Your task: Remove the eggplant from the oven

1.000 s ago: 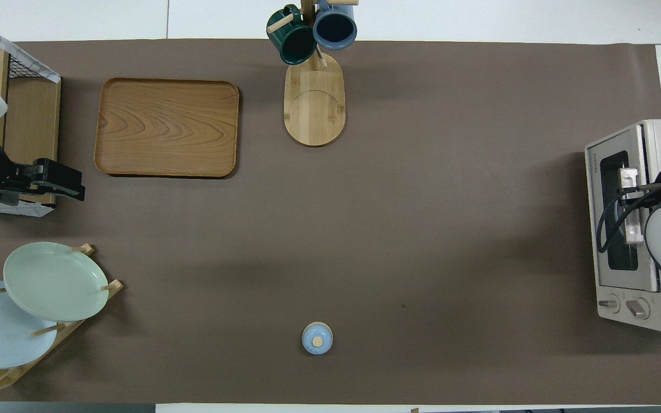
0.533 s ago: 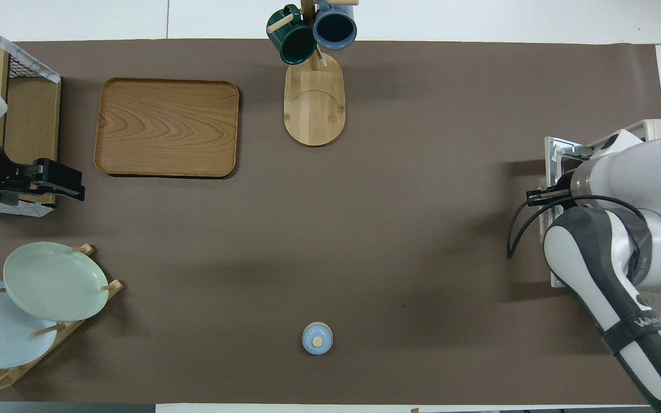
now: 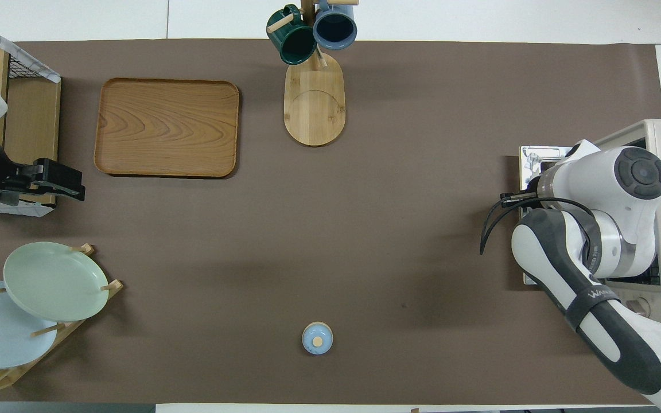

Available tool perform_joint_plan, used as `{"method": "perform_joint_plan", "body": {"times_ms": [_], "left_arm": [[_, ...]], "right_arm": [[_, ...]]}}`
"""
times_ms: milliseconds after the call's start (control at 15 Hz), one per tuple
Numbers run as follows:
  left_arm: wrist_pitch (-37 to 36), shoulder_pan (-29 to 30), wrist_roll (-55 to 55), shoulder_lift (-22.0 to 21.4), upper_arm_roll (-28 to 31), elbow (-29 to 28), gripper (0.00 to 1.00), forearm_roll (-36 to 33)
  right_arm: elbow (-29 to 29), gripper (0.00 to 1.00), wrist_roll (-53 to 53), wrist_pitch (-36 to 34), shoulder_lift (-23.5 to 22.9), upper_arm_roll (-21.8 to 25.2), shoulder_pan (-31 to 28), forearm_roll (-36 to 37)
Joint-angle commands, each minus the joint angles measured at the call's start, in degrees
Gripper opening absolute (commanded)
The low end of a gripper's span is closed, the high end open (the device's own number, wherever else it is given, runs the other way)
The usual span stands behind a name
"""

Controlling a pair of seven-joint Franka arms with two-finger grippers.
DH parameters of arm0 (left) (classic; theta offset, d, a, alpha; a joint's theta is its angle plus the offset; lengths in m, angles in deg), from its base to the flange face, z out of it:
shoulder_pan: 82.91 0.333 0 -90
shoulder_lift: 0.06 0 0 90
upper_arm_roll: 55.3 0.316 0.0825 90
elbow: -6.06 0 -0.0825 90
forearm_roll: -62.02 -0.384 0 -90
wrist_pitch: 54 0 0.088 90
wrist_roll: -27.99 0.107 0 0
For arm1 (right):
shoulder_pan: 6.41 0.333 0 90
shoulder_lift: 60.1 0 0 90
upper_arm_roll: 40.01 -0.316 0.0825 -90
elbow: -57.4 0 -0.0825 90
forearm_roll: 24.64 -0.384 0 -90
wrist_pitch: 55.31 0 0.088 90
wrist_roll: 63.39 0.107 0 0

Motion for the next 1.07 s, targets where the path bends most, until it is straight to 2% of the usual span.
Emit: {"method": "perform_joint_plan", "body": {"times_ms": [0, 133, 200, 267, 333, 400, 667, 1000], "left_arm": [[-0.82, 0.65, 0.09, -0.13, -0.61, -0.03, 1.0, -0.94], [-0.82, 0.65, 0.09, -0.13, -0.61, -0.03, 1.0, -0.94], [-0.82, 0.65, 0.09, -0.13, -0.61, -0.03, 1.0, -0.94], [-0.82, 0.65, 0.09, -0.13, -0.61, -0.03, 1.0, -0.94], [-0.82, 0.65, 0.09, -0.13, -0.61, -0.03, 1.0, -0.94], [-0.82, 0.65, 0.09, -0.13, -0.61, -0.03, 1.0, -0.94], [-0.82, 0.65, 0.09, -0.13, -0.61, -0.03, 1.0, -0.94], [-0.82, 0.65, 0.09, -0.13, -0.61, -0.03, 1.0, -0.94]], "right_arm": [[0.79, 0.0, 4.03, 0.4, -0.33, 0.04, 1.08, -1.66], [2.54, 0.0, 8.08, -1.95, -0.33, -2.58, 1.78, -1.74], [5.07, 0.0, 9.23, -5.98, -0.16, -2.86, 1.78, -1.66], [7.8, 0.07, 9.32, -9.93, 0.1, -2.86, 1.78, -1.66], [10.43, 0.36, 9.41, -13.97, 0.45, -2.77, 1.69, -0.79], [12.2, 0.4, 9.41, -17.32, 1.33, -2.51, 1.52, 0.01], [12.05, 0.42, 9.24, -23.32, 4.41, -2.16, -2.87, 6.68], [6.78, 0.42, 5.46, -20.71, 6.34, -2.33, -7.35, 7.04]]}}
